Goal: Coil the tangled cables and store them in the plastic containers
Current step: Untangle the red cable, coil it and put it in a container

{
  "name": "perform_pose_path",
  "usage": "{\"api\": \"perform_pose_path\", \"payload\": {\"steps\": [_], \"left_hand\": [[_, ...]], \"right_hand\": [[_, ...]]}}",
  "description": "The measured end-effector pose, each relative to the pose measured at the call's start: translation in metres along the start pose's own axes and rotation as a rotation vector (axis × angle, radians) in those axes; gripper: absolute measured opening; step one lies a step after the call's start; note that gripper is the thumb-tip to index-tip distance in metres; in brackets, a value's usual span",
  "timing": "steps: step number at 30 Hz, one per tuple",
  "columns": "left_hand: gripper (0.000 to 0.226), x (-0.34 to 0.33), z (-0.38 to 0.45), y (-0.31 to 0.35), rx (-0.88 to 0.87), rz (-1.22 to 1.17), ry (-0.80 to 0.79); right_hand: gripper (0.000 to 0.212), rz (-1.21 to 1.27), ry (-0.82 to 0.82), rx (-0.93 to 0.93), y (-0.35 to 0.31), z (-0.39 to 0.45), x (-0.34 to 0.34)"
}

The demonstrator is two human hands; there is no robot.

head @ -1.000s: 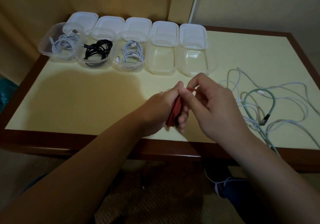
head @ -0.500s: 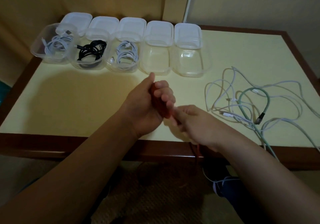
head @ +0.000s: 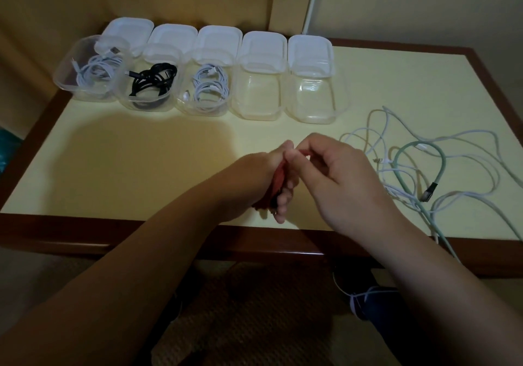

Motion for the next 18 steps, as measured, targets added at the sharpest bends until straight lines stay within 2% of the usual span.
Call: {"api": "perform_pose_path", "payload": {"steps": [3,6,8,10,12,14,16,18], "left_hand": [[0.067,-0.007,-0.001,0.002,0.058,-0.272,-0.201],[0.061,-0.013,-0.006,0.011,0.028,-0.561,-0.394],[0.059,-0.012,-0.006,0.017,-0.020,-0.810,-0.443],[0.056,-0.007,-0.005,0.020,-0.065,-1.102,-0.415],[0.055,0.004,0.000,0.018,-0.122,-1.253,-0.203],[0.055,0.016,0.005,0.013,-0.176,-1.222,0.096],[0.057,0.027,0.006,0.008,-0.238,-1.081,0.347],[0.060,0.038,0.002,0.010,-0.289,-0.805,0.496]], "right_hand": [[0.028,0.105,0.031,-0.034,0.015,0.008,-0.001],[0.045,0.277,-0.055,-0.181,0.031,0.014,-0.013],[0.055,0.418,-0.126,-0.319,0.037,0.013,-0.025],[0.048,0.540,-0.207,-0.407,0.036,0.008,-0.037],[0.043,0.607,-0.300,-0.451,0.029,0.002,-0.045],[0.043,0.576,-0.389,-0.484,0.022,-0.004,-0.050],[0.043,0.531,-0.457,-0.504,0.015,-0.010,-0.053],[0.043,0.470,-0.451,-0.463,0.008,-0.012,-0.050]]}}
Point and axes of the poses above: each hand's wrist, its own z-axis towards the middle knuckle, its own x-axis out of the back of the hand, y = z × x, the point moved 6 cm from there along z, towards the middle knuckle, and after that the axes turned 2 degrees about z, right-handed, at the moved point
